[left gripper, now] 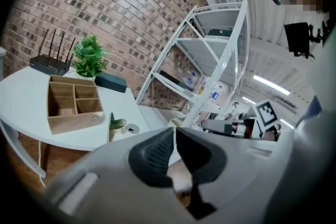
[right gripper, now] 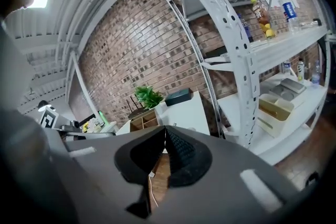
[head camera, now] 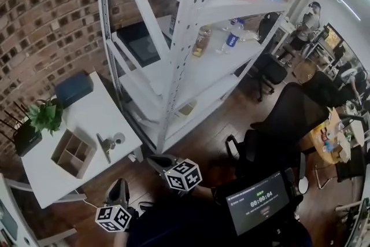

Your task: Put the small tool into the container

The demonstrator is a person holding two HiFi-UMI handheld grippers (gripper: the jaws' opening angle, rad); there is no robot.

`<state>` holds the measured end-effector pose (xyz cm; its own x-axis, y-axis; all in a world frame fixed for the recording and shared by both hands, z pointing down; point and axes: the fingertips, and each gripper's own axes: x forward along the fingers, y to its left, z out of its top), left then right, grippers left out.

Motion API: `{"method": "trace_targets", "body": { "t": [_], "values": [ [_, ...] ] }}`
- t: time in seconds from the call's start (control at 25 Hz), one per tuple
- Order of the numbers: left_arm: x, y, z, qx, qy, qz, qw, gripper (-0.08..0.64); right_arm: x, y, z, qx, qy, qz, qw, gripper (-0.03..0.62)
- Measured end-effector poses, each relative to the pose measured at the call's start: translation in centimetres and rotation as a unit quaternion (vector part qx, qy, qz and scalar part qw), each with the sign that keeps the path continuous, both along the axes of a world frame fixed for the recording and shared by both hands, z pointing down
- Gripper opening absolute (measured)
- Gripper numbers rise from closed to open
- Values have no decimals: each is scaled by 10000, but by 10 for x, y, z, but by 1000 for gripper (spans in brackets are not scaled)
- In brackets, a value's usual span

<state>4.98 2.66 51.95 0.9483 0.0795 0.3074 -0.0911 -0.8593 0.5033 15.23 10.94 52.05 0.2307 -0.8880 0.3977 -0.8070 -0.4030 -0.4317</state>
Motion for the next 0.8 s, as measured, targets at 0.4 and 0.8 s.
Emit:
{"method": "trace_targets", "body": {
  "t": [0.4, 0.8],
  "values": [
    [-53, -41, 9, -216, -198, -1186, 9925, 18, 33, -59, 14, -197, -90, -658, 9976, 12],
    [-124, -77, -2, 154, -439, -3182, 9469, 58, 58, -158, 95, -580, -1023, -1454, 9824, 106]
  ]
}}
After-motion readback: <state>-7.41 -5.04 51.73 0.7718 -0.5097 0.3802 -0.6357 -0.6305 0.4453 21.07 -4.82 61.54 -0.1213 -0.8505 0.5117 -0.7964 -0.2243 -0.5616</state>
